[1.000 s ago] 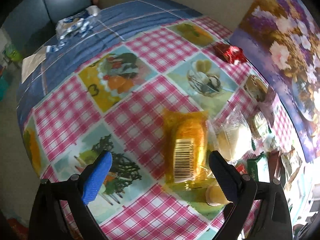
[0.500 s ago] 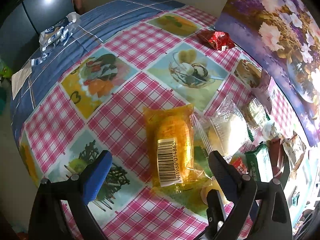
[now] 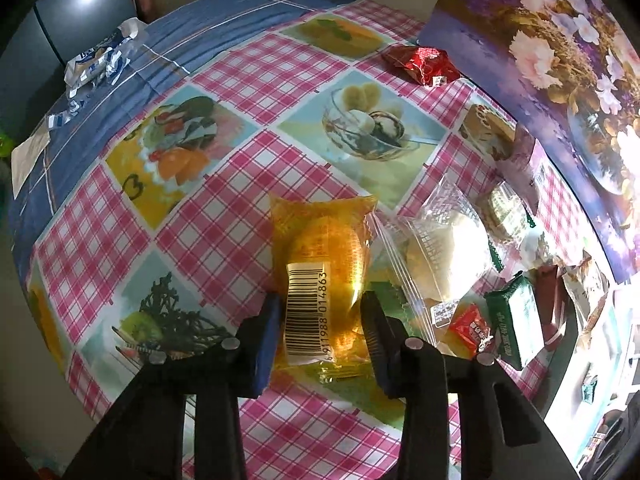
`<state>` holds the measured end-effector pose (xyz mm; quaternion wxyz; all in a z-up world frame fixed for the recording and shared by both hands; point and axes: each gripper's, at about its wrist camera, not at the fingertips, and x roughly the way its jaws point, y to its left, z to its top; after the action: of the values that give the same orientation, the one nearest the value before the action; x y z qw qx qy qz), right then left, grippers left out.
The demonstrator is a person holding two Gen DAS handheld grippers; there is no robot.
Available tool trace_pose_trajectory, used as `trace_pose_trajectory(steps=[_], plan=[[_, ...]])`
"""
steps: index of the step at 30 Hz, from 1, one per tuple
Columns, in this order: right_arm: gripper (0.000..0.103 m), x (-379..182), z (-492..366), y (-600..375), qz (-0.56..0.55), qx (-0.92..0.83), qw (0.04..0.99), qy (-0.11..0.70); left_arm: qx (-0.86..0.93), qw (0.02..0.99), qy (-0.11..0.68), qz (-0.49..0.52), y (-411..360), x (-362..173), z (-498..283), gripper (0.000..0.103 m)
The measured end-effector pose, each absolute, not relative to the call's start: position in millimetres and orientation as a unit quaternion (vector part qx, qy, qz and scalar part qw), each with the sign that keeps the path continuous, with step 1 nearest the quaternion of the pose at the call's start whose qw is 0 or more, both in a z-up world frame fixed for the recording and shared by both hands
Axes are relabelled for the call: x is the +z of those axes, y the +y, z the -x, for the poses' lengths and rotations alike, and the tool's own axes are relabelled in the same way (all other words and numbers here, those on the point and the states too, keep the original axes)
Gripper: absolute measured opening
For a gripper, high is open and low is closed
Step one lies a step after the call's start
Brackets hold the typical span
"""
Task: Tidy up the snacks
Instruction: 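Grasp the round cream bun with the right tool while the left tool grasps the orange jelly cake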
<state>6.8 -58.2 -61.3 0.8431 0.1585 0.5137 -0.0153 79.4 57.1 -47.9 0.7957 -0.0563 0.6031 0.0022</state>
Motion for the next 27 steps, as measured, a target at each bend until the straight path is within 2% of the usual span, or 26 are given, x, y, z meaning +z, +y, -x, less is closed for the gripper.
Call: trace_pose_trajectory(steps=[13,27], plan=[[0.04,-66,-8,-68,-0.182,-0.021,0.837,0.515,0.003,0.795,0.604,0.054,57,-47,-79,0.041],[0.037,-60,0,-76,-0.193,-0.03,0.836,0.513,-0.011,0.801,0.594,0.069,59,-33,-75,0.037]])
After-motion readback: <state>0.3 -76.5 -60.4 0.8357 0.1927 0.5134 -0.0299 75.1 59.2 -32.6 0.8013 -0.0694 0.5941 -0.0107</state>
